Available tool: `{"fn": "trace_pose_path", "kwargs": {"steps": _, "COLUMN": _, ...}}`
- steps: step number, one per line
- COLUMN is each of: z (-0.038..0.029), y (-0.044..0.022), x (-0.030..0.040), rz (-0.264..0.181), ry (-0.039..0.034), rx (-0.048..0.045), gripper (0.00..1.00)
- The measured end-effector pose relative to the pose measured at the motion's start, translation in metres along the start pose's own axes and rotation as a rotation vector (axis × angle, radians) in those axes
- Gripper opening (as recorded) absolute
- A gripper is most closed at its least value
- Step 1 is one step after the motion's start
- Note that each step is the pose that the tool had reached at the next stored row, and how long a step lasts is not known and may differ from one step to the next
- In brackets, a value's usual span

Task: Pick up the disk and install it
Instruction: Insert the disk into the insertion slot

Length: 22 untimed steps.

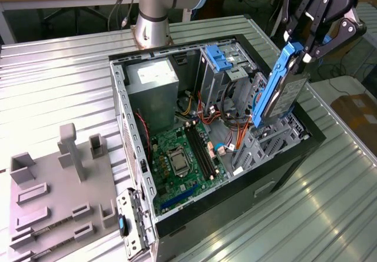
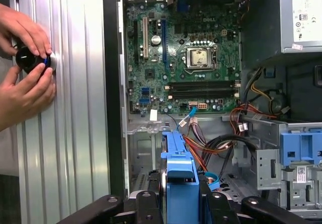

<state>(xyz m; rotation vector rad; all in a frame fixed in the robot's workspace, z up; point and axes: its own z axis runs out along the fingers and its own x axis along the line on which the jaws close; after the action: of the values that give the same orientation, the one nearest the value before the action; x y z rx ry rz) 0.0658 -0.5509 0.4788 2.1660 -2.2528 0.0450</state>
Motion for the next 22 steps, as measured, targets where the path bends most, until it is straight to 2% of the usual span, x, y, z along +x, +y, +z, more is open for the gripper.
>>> {"fn": "trace_pose_path", "kwargs": {"steps": 4, "z": 0.0046, "y": -0.0006, "x": -0.0002, "rz": 0.000, "ry": 0.0001, "rx": 0.0000, "gripper": 0.37}}
{"fn": "trace_pose_path", "kwargs": {"steps": 6, "z": 0.0084, "y": -0.0033, "x": -0.0004, "rz": 0.005, "ry": 0.0001, "rx": -0.0002, "gripper": 0.37}}
{"fn": "trace_pose_path", "kwargs": {"steps": 10, "z": 0.0147, "y": -0.0045, "x": 0.0026, "rz": 0.005, "ry": 0.0000, "rx": -0.0002, "gripper": 0.37}}
{"fn": "trace_pose_path", "kwargs": {"steps": 16, "z": 0.0224, "y": -0.0060, "x": 0.0031, "rz": 0.005, "ry": 0.0002, "rx": -0.0002, "gripper": 0.37}}
{"fn": "trace_pose_path", "kwargs": {"steps": 22, "z": 0.0272, "y": -0.0073, "x": 0.0033, "rz": 0.005, "ry": 0.0001, "rx": -0.0002, "gripper": 0.37}}
